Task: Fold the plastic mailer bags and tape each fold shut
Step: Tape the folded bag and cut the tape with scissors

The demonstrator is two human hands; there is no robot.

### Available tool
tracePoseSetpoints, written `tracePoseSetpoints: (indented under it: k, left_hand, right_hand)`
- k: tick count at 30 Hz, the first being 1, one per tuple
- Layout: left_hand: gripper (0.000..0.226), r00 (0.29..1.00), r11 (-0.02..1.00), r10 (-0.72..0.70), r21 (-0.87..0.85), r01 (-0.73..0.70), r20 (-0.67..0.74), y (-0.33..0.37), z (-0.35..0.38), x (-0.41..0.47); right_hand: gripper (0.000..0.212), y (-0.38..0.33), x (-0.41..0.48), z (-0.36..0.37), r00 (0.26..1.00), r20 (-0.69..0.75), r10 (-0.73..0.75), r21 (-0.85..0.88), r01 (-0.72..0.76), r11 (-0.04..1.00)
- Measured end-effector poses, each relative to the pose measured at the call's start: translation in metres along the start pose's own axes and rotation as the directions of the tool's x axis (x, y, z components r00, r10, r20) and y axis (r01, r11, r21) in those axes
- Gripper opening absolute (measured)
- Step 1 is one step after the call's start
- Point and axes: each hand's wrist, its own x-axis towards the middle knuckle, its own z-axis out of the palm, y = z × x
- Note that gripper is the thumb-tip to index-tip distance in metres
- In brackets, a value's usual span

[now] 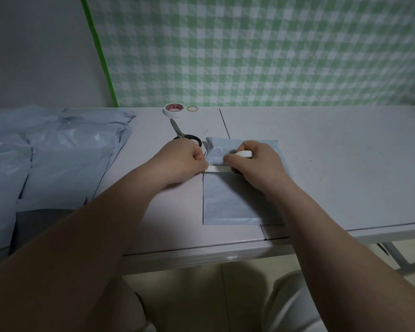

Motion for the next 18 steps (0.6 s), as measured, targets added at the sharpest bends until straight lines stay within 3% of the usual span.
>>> tracePoseSetpoints:
  k: [7, 18]
  left_hand:
    - [0.016, 0.999, 0.998, 0.035, 0.043, -0.036, 0.016, -0.0012, -0.0002, -0.0007]
    - [0.017, 0.998, 0.982, 0.068, 0.178, -0.065, -0.008, 0.0011, 0.0043, -0.0021]
  right_hand:
    - [0.024, 0.0028, 0.0014, 0.0013, 1.000, -0.011, 0.021, 0.018, -0.021, 1.000]
    - [0.025, -0.0008, -0.0015, 0.0032, 0.998, -0.009, -0.054, -0.168, 0.052, 0.984]
